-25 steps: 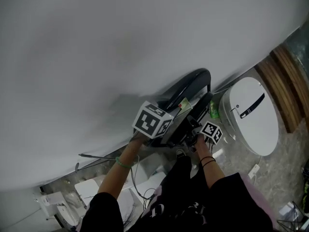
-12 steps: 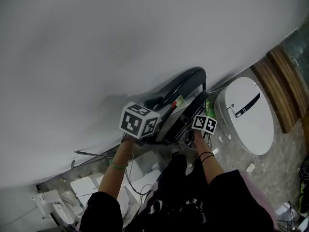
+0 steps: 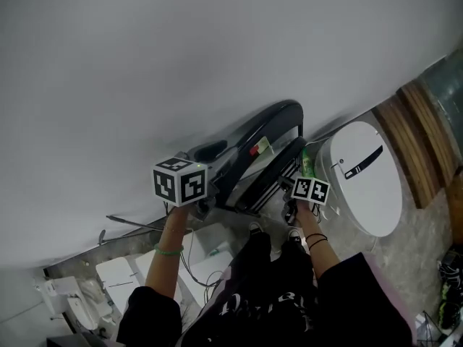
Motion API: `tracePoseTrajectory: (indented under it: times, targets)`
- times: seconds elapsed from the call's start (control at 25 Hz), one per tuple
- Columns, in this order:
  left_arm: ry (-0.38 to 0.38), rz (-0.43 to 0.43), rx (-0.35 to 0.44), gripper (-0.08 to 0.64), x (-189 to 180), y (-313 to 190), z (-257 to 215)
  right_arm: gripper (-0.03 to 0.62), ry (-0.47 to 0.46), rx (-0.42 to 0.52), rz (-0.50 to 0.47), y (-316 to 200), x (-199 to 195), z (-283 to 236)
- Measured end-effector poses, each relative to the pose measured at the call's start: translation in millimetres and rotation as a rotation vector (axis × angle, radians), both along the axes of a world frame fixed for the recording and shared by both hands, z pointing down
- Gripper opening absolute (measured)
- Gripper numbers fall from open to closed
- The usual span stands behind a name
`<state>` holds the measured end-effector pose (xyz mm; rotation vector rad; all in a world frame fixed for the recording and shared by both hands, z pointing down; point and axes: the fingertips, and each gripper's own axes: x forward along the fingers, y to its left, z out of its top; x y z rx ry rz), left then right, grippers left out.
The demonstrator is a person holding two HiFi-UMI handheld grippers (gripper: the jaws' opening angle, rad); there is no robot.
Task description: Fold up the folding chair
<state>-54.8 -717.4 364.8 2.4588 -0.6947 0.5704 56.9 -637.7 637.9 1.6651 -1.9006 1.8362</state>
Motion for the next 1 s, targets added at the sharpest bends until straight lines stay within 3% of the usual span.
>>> tracePoseTrajectory:
  times: [0.2, 0.36, 0.68, 1.0]
  targets:
    - [0.125, -0.055, -0.012, 0.137, 3, 36, -9, 0.123, 0.056, 0.097, -0.068, 23, 27, -42]
    - [0.198, -0.116, -0.028, 0.123, 14, 70, -7, 0.123, 0.033, 0.2, -0.133, 42, 33, -82]
    - [0.196, -0.186, -0.035, 0.108, 53, 150, 12, 0.089, 0.083, 0.332, -0.299, 90, 38, -139]
    - [0.254, -0.33, -0.097, 0.026, 62, 236, 31, 0.06, 0.131, 0.423, -0.399, 142, 39, -174]
